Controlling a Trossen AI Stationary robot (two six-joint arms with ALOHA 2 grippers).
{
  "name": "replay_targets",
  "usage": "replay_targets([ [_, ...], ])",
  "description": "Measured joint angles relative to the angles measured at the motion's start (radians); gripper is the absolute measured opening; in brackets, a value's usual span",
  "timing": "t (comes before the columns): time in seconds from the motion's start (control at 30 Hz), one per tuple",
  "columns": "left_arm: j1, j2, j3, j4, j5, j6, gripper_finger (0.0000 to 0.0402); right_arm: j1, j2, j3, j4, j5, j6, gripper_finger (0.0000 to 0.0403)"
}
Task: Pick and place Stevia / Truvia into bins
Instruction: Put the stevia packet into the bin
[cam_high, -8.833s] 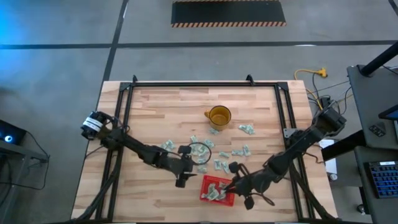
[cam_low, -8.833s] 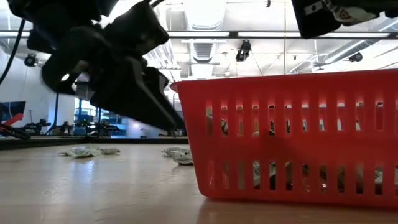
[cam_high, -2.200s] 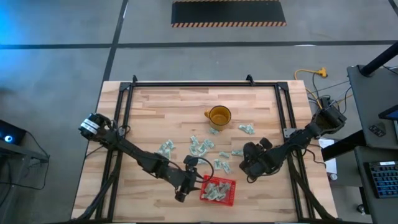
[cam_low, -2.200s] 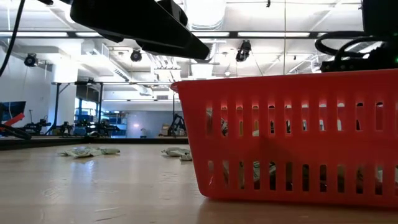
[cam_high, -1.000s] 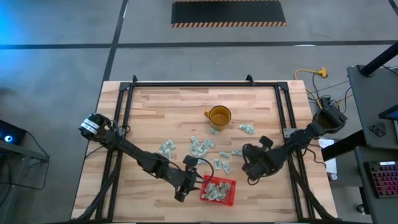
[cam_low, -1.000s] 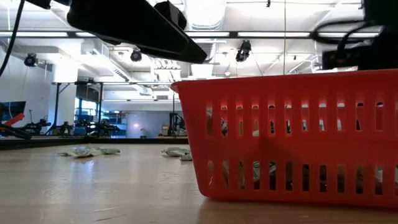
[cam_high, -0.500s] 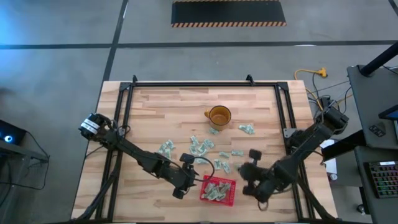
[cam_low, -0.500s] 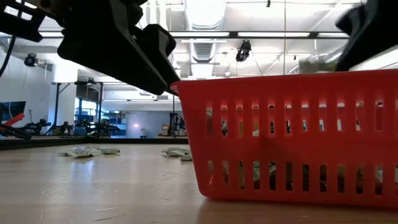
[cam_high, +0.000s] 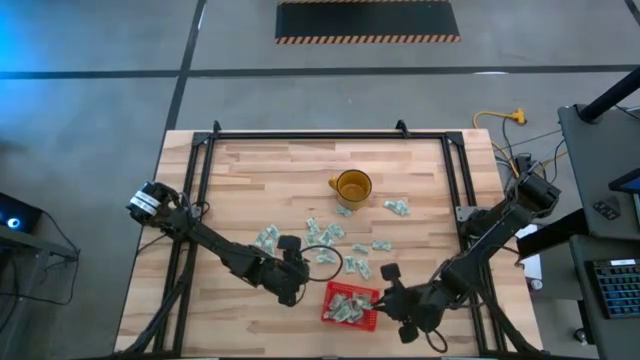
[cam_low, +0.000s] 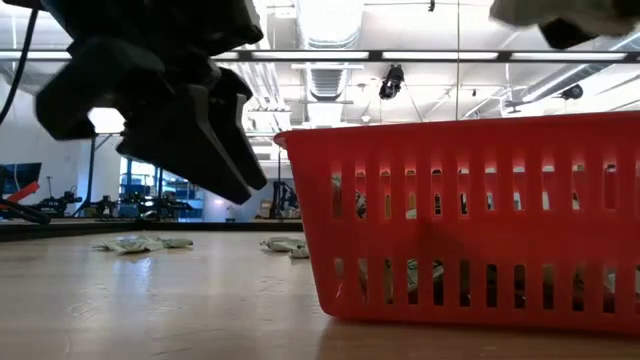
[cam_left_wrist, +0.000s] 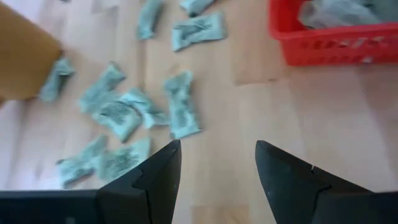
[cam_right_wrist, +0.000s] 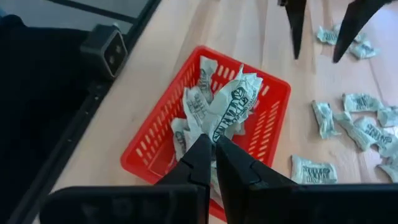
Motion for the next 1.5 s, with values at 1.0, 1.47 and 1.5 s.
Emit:
replay_targets([
  [1.0,0.117,0.131,-0.002,0.000,-0.118,0.000,0.0190,-0.070,0.096,0.018,0.031,-0.113,0.000,0.0098],
  [1.47,0.183,0.124,-0.038,0.071,0.017,-0.032,0.0154,-0.070,0.096,0.032,0.053,-0.114,-0.034,0.0162],
  [1.5,0.189,0.124,-0.045,0.078,0.027,-0.040,0.0149,-0.070,0.096,0.034,0.052,-0.114,-0.034,0.0162],
])
